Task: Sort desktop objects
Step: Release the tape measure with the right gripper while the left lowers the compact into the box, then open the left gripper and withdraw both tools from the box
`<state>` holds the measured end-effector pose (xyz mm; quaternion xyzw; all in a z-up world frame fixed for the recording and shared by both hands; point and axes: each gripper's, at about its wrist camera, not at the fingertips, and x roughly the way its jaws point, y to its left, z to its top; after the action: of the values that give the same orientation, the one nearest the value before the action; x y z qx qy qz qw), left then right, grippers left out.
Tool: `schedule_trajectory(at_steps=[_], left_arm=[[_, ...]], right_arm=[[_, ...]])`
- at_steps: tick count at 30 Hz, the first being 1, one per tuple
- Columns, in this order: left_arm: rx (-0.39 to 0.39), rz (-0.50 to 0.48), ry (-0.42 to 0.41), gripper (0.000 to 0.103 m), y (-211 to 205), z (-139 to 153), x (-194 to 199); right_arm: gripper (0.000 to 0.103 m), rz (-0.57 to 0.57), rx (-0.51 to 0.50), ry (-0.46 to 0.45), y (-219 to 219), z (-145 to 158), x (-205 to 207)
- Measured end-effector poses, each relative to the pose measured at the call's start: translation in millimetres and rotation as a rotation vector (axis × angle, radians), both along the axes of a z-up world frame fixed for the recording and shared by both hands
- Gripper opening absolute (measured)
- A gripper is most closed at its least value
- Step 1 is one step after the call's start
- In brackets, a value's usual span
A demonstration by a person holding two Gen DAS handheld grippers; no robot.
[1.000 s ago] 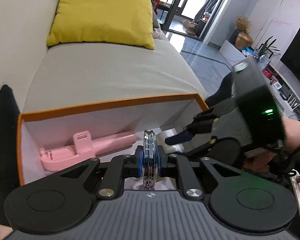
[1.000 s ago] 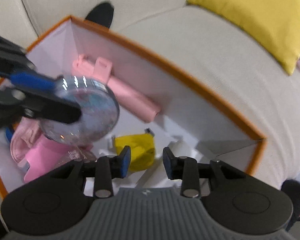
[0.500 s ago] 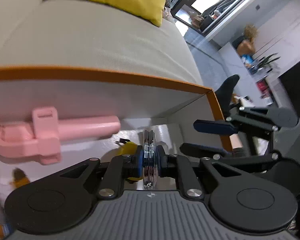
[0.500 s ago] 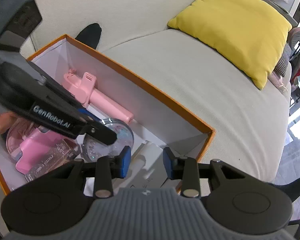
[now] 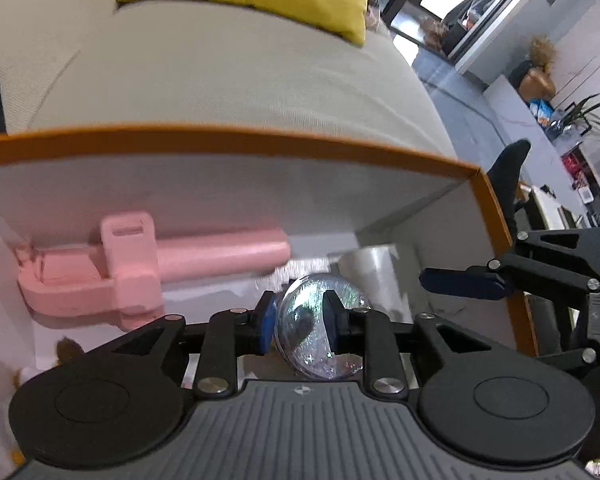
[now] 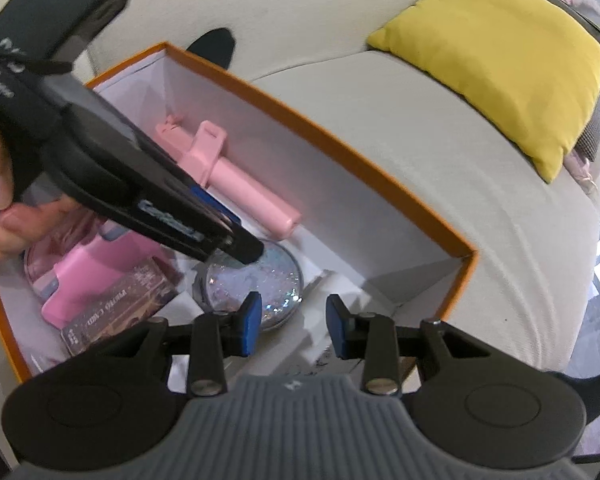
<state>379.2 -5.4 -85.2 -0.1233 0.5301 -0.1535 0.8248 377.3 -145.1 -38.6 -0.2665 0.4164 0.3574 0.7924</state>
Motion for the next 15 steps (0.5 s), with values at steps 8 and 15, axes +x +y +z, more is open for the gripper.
schedule_trajectory(at_steps=[8,15], left_arm=[[0.016,0.015,-0.017,0.028,-1.3,1.2,-2.7],[0.118,-0.032,-0.162,0.028,-6.8,49.7,-34.6]], right_arm=[[0.038,0.005,-0.011,-0.01,4.2,-3.3,-0.6],[0.038,-0.034,0.013,-0.016,-2.9,15.7,-15.5]])
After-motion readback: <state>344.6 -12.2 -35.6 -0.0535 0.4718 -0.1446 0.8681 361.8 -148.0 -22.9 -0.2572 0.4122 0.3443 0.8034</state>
